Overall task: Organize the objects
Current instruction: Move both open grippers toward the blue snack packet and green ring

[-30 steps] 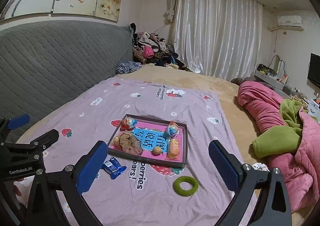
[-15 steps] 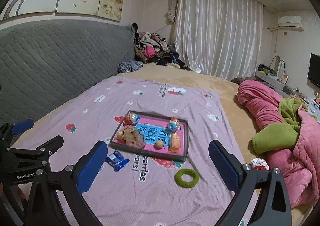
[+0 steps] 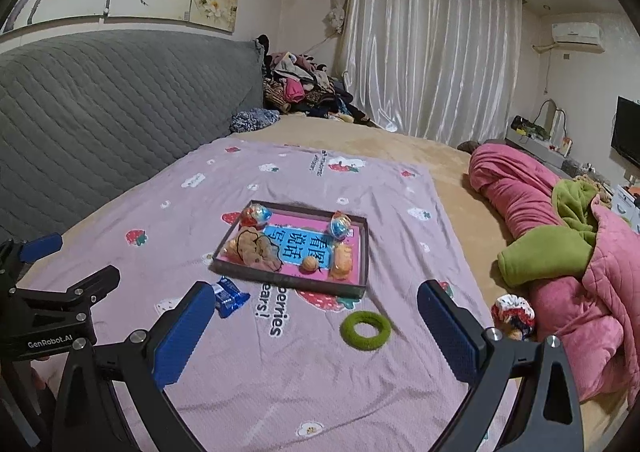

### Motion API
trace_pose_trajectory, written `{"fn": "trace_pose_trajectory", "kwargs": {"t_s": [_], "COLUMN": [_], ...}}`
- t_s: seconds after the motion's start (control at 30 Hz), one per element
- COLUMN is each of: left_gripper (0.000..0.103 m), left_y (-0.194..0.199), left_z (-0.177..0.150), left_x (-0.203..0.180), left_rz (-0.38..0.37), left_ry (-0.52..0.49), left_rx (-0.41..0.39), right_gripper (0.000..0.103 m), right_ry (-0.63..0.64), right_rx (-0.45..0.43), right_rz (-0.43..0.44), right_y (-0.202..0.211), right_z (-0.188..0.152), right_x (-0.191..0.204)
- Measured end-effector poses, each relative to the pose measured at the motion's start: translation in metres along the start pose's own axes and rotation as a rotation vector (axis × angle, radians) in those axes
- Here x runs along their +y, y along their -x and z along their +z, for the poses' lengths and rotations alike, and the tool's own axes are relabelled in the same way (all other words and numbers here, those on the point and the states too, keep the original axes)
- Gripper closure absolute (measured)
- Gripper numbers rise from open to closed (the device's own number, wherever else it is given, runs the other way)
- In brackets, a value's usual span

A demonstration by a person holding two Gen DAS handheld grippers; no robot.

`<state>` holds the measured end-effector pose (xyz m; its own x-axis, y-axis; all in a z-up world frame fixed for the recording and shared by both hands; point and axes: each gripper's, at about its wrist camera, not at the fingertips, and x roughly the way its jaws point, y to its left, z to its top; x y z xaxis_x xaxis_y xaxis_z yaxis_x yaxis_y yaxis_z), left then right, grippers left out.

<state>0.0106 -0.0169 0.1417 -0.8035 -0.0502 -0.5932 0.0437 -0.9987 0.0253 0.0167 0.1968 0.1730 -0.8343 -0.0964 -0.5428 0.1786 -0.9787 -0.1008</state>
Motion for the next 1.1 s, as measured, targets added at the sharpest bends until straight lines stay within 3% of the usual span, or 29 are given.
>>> {"fn": "trace_pose_trajectory", "kwargs": {"t_s": [1.1], "left_gripper": [0.0], "left_y": [-0.05], "left_z": [-0.05], "left_x": [-0.028], "left_rz": [-0.031], "left_ry": [-0.046], "left_rx": [0.131], "right_gripper": [0.001], "right_ry": [0.004], "right_rx": [0.11], "right_rz": [0.001], "right_y": [-0.037], "right_z": [-0.054], "right_x": [-0.005]}}
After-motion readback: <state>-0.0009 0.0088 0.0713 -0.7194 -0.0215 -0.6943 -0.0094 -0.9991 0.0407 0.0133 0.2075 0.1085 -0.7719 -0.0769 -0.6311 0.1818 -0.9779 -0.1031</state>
